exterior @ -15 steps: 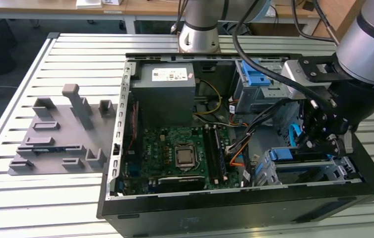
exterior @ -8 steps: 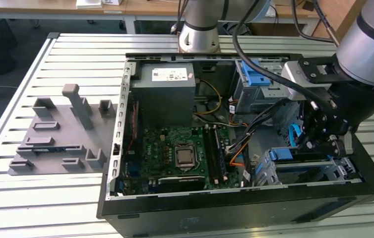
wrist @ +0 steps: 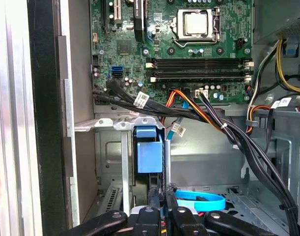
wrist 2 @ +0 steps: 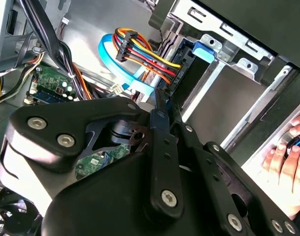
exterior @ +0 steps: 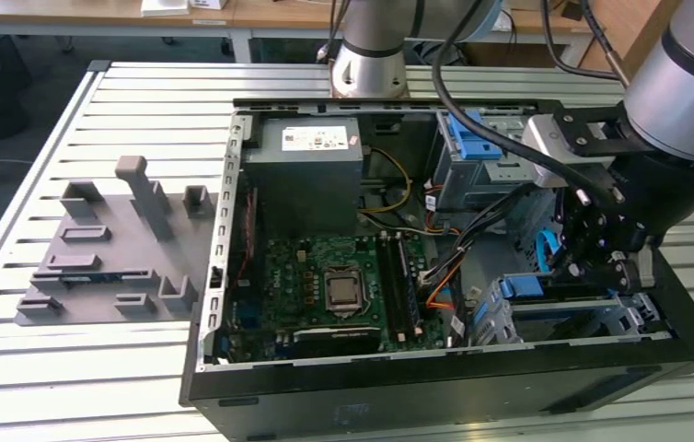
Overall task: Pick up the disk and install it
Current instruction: 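Insert the second disk wire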
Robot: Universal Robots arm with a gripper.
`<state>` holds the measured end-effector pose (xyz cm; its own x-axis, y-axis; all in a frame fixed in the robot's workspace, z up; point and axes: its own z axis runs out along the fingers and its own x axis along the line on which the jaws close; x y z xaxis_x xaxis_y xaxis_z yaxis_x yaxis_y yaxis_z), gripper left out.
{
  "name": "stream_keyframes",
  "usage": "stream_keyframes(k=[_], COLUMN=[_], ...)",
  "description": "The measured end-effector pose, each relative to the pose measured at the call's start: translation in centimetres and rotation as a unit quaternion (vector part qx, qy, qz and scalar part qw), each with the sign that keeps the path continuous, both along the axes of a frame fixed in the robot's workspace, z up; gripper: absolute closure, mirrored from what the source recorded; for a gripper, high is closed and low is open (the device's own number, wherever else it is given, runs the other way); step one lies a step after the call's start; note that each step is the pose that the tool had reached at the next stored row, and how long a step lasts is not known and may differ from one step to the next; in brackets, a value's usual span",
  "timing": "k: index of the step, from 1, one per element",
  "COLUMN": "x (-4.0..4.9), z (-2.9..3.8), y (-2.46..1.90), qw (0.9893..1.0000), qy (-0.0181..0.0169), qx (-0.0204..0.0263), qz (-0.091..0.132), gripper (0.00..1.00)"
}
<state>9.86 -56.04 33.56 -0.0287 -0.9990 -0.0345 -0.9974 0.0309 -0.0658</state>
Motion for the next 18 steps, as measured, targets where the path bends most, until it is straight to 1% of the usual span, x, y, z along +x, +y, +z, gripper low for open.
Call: stream_keyframes(k=[7,18], x=[0.03,0.04], z=[-0.12,-0.26], y=[0.0,0.0], qw=[1.0,1.0], qy=[0.0,0.0], qx=[0.0002,0.0002], qz=[0.006,0.007], gripper=[0.84,0.84])
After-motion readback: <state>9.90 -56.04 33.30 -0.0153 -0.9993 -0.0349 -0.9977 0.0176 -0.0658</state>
